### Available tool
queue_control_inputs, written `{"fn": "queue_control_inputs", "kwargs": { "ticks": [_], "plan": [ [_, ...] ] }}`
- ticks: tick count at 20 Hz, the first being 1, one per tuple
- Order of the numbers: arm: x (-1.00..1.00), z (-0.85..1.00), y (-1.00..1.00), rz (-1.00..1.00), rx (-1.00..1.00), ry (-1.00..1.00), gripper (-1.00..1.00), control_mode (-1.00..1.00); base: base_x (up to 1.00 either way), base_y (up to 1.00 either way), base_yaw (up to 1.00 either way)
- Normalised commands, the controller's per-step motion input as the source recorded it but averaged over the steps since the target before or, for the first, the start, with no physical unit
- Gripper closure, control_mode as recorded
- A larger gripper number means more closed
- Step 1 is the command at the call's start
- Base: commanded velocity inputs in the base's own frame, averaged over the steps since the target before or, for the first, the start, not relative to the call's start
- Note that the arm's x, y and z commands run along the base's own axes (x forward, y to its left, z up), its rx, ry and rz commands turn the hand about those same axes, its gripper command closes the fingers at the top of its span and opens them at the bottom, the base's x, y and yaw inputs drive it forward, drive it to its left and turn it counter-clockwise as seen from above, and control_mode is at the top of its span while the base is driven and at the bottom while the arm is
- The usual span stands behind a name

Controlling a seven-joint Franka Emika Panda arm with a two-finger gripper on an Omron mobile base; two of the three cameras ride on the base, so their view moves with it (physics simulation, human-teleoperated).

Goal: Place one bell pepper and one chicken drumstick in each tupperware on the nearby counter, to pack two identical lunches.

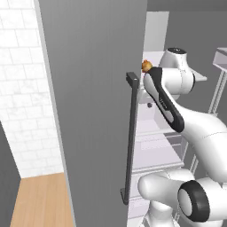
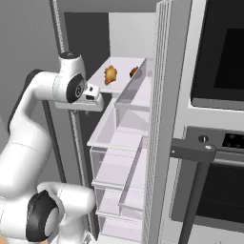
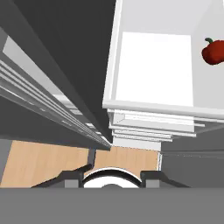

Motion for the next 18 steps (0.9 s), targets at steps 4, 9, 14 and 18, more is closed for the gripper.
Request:
{"fn": "queue_control_inputs", "kwargs": {
  "ticks": [4, 9, 14, 18],
  "plan": [
    [-0.44, 0.0, -0.29, -0.02, 0.01, -0.15, -1.0, -1.0, 0.0, 0.0, 0.0],
    [-0.1, 0.24, -0.26, 0.0, 0.0, -0.49, -1.0, -1.0, 0.0, 0.0, 0.0],
    [0.01, 0.33, -0.14, 0.04, -0.03, -0.28, -1.0, -1.0, 0.0, 0.0, 0.0],
    [0.33, 0.54, -0.26, 0.05, 0.0, -0.12, -1.0, -1.0, 0.0, 0.0, 0.0]
  ]
}}
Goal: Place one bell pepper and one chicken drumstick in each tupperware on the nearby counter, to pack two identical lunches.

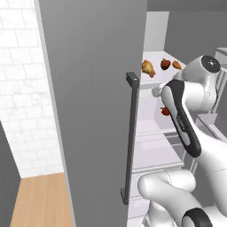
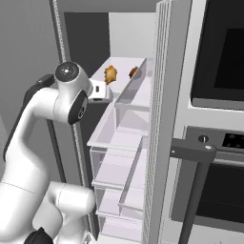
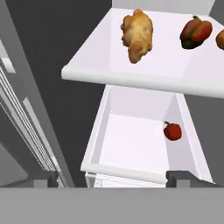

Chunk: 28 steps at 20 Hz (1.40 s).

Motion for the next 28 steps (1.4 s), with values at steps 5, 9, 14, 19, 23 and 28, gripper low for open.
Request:
{"fn": "queue_control_inputs", "kwargs": {
  "ticks": [5, 9, 14, 19, 23, 28],
  "plan": [
    [0.43, 0.43, -0.02, 0.07, 0.0, -0.01, -1.0, -1.0, 0.0, 0.0, 0.0],
    [0.47, 0.11, -0.16, 0.01, 0.04, 0.01, -1.0, -1.0, 0.0, 0.0, 0.0],
    [0.5, -0.05, -0.03, 0.0, 0.08, 0.0, -1.0, -1.0, 0.0, 0.0, 0.0],
    [0.64, -0.09, 0.0, 0.07, 0.07, 0.0, -1.0, -1.0, 0.0, 0.0, 0.0],
    [0.78, -0.01, 0.0, 0.1, 0.02, 0.02, -1.0, -1.0, 0.0, 0.0, 0.0],
    [0.77, 0.0, 0.0, 0.08, 0.0, 0.06, -1.0, -1.0, 0.0, 0.0, 0.0]
  ]
}}
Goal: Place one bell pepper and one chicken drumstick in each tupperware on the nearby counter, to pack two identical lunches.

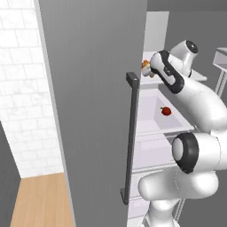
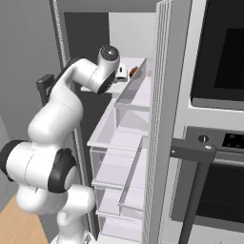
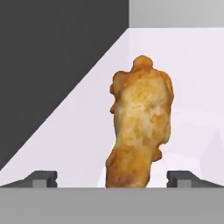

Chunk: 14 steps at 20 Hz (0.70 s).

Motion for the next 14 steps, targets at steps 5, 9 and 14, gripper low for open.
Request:
{"fn": "queue_control_inputs", "kwargs": {
  "ticks": [5, 9, 14],
  "plan": [
    [0.7, -0.07, -0.02, 0.05, 0.0, 0.0, -1.0, -1.0, 0.0, 0.0, 0.0],
    [0.52, -0.4, -0.02, 0.07, -0.01, 0.0, 1.0, -1.0, 0.0, 0.0, 0.0],
    [0.23, -0.81, 0.11, 0.1, -0.08, 0.0, 1.0, -1.0, 0.0, 0.0, 0.0]
  ]
}}
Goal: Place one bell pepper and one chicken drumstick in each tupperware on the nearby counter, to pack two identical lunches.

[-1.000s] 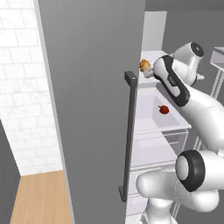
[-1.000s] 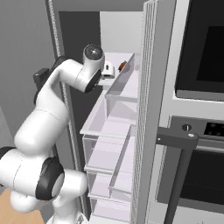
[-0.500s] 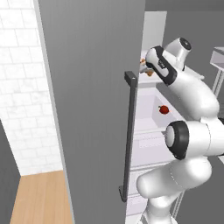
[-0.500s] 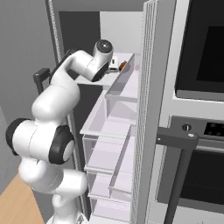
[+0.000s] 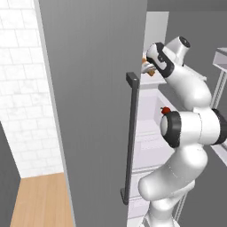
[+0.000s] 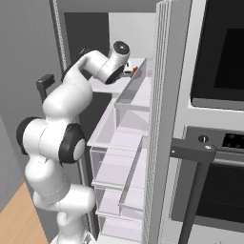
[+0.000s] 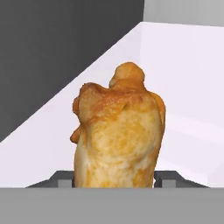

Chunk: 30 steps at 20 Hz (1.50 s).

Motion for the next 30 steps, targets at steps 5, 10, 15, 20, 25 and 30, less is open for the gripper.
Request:
{"fn": "queue_control_inputs", "kwargs": {
  "ticks": [5, 10, 15, 20, 25, 30],
  "plan": [
    [-0.64, -0.21, 0.09, 0.04, -0.03, 0.0, 1.0, -1.0, 0.0, 0.0, 0.0],
    [-1.0, -0.02, 0.03, -0.08, 0.0, 0.0, 1.0, -1.0, 0.0, 0.0, 0.0],
    [-1.0, 0.0, 0.25, -0.16, -0.07, 0.02, 1.0, -1.0, 0.0, 0.0, 0.0],
    [-1.0, 0.0, 0.01, -0.22, -0.04, 0.01, 1.0, -1.0, 0.0, 0.0, 0.0],
    [-1.0, -0.14, 0.0, -0.18, -0.02, 0.0, 1.0, -1.0, 0.0, 0.0, 0.0],
    [-0.6, -0.32, 0.0, -0.11, -0.07, 0.0, 1.0, 1.0, -0.4, 0.0, -0.07]
  ]
}}
